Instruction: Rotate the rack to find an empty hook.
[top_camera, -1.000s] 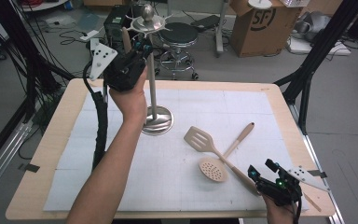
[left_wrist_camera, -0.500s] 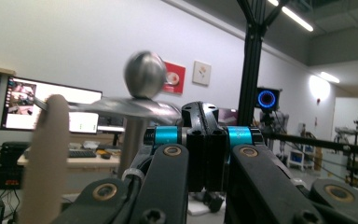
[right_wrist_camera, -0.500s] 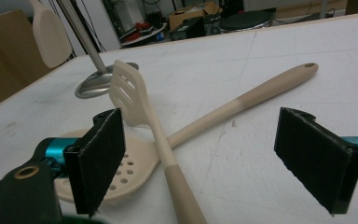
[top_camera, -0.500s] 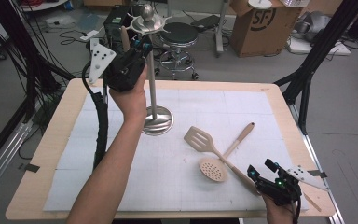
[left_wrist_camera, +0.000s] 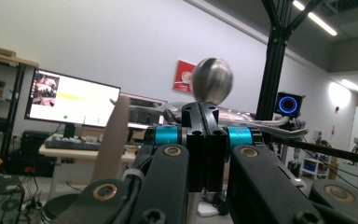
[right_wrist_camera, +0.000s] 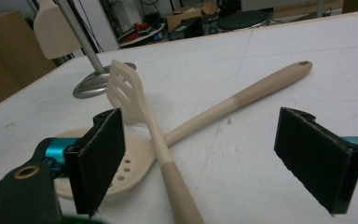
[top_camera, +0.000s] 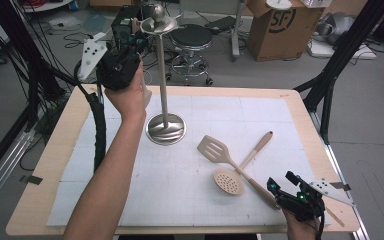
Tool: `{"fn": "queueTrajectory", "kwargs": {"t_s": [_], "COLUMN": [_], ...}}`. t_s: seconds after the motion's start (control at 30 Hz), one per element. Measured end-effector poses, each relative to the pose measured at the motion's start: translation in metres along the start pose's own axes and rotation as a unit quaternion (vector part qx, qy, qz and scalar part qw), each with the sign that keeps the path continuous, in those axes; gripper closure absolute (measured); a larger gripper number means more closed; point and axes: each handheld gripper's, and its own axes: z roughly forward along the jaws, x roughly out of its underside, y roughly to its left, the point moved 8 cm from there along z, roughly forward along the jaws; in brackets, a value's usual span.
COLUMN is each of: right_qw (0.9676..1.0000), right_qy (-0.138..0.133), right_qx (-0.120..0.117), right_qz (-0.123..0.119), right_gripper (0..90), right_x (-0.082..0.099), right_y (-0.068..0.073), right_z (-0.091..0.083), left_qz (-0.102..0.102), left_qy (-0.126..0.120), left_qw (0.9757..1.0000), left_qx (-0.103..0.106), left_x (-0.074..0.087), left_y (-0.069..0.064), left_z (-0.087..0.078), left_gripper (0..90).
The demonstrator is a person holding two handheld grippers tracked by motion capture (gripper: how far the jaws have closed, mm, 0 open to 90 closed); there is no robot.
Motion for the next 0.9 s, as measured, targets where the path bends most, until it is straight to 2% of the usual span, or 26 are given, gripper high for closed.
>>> {"fn": "queueTrajectory", "kwargs": {"t_s": [0.07,0.17,0.27,0.37,0.4,0.43,0.5,0.57,0.63,0.7,0.77,0.9], "right_qw": [1.0,1.0,1.0,1.0,1.0,1.0,0.9999,0.9999,0.9999,0.9999,0.9996,0.9995], "right_qy": [0.002,0.002,0.005,0.004,0.007,0.007,0.013,0.012,0.012,0.007,-0.002,-0.002], "right_qx": [0.001,0.002,0.0,0.001,0.002,0.002,0.005,0.007,0.006,0.004,-0.004,-0.014], "right_qz": [0.003,0.003,0.002,-0.005,-0.004,-0.004,0.0,0.006,0.007,0.011,0.029,0.028], "right_gripper": [15.4,15.4,15.4,15.4,15.4,15.4,15.4,15.4,15.4,15.4,15.4,15.4], "right_x": [0.0,0.0,0.0,0.0,0.001,0.001,0.002,0.002,0.002,0.0,-0.004,-0.008], "right_y": [0.0,0.0,0.001,0.002,0.001,0.001,-0.003,-0.005,-0.006,-0.006,-0.002,0.006], "right_z": [0.0,0.0,0.002,0.004,0.005,0.005,0.007,0.007,0.007,0.008,0.009,0.01], "left_qz": [-0.01,0.002,-0.005,-0.015,-0.018,-0.022,-0.024,-0.041,-0.05,-0.045,-0.037,-0.021], "left_qy": [0.002,0.013,0.018,0.023,0.025,0.027,0.035,0.04,0.046,0.049,0.055,0.061], "left_qw": [1.0,0.9999,0.9995,0.9991,0.9989,0.9986,0.9982,0.9969,0.9965,0.9964,0.996,0.9952], "left_qx": [0.001,0.009,0.027,0.034,0.035,0.038,0.043,0.054,0.049,0.053,0.06,0.074], "left_x": [0.0,0.003,0.006,0.009,0.009,0.009,0.01,0.01,0.01,0.01,0.012,0.018], "left_y": [0.005,0.004,0.002,0.004,0.006,0.007,0.008,0.01,0.012,0.01,0.006,0.001], "left_z": [0.0,-0.002,-0.007,-0.015,-0.019,-0.022,-0.03,-0.038,-0.045,-0.052,-0.06,-0.078], "left_gripper": [89.8,89.8,88.3,75.9,67.5,67.5,59.4,52.5,45.6,42.2,40.0,39.3]}}
